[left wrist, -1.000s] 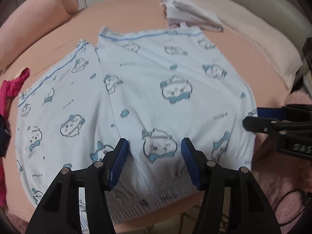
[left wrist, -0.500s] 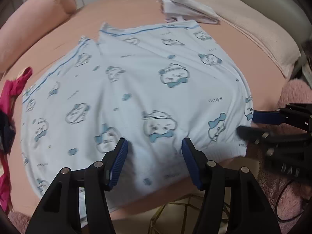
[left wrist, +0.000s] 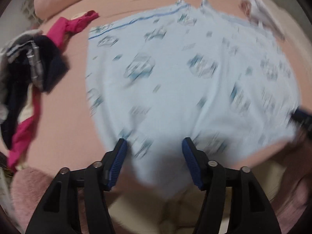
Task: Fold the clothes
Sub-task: 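Grasp the cuff with the left gripper while the right gripper grasps the other cuff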
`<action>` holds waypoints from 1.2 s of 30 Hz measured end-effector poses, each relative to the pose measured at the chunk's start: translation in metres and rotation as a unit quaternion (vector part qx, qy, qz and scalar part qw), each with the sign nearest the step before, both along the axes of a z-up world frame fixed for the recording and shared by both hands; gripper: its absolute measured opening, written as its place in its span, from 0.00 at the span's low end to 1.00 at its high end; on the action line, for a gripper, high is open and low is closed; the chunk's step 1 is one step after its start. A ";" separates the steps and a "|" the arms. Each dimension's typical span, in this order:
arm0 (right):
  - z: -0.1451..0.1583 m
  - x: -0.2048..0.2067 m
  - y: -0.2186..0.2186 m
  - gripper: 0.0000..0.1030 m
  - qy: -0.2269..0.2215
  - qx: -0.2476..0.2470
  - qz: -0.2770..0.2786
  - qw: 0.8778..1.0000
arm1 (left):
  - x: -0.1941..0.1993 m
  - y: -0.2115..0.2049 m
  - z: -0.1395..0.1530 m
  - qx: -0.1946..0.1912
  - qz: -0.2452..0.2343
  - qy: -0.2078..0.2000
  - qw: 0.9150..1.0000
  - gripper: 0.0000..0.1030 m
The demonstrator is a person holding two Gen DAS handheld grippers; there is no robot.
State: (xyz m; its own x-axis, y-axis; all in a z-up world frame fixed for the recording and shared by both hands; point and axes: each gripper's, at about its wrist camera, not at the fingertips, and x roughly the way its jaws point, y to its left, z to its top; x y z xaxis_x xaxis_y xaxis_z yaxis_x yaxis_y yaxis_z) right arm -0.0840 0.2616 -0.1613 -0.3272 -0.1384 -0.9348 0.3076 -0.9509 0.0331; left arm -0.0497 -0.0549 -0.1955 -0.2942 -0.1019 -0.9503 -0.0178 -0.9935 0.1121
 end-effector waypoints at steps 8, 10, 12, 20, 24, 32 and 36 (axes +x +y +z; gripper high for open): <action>0.020 0.017 -0.001 0.45 0.029 -0.032 0.018 0.999 | 0.023 -0.056 0.016 0.068 0.057 0.036 0.995 0.66; 0.012 0.015 -0.019 0.46 0.023 -0.012 0.026 0.999 | 0.022 -0.055 0.010 0.037 0.048 0.019 0.998 0.66; 0.001 0.016 -0.031 0.46 0.012 0.028 0.024 0.999 | 0.024 -0.057 0.008 0.016 0.051 0.005 0.999 0.66; 0.016 0.025 0.012 0.51 0.035 -0.036 -0.084 0.995 | 0.018 -0.036 0.027 0.072 0.009 0.058 0.996 0.66; -0.003 0.022 0.011 0.51 -0.005 -0.056 -0.111 0.992 | -0.011 -0.012 0.026 0.086 -0.032 0.078 0.993 0.66; -0.020 0.039 0.007 0.49 -0.078 -0.162 -0.099 0.979 | -0.001 0.001 0.049 0.179 -0.078 0.160 0.967 0.66; -0.019 0.037 -0.006 0.16 -0.076 -0.156 -0.093 0.980 | -0.003 -0.002 0.025 0.169 -0.065 0.117 0.977 0.66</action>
State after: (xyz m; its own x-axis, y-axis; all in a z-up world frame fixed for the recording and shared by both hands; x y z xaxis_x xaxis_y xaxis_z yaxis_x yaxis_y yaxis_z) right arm -0.0475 0.2553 -0.1807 -0.2344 -0.3765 -0.8963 0.0986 -0.9264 0.3634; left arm -0.0523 -0.0567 -0.1700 -0.4962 0.2578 -0.8291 -0.1586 -0.9657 -0.2054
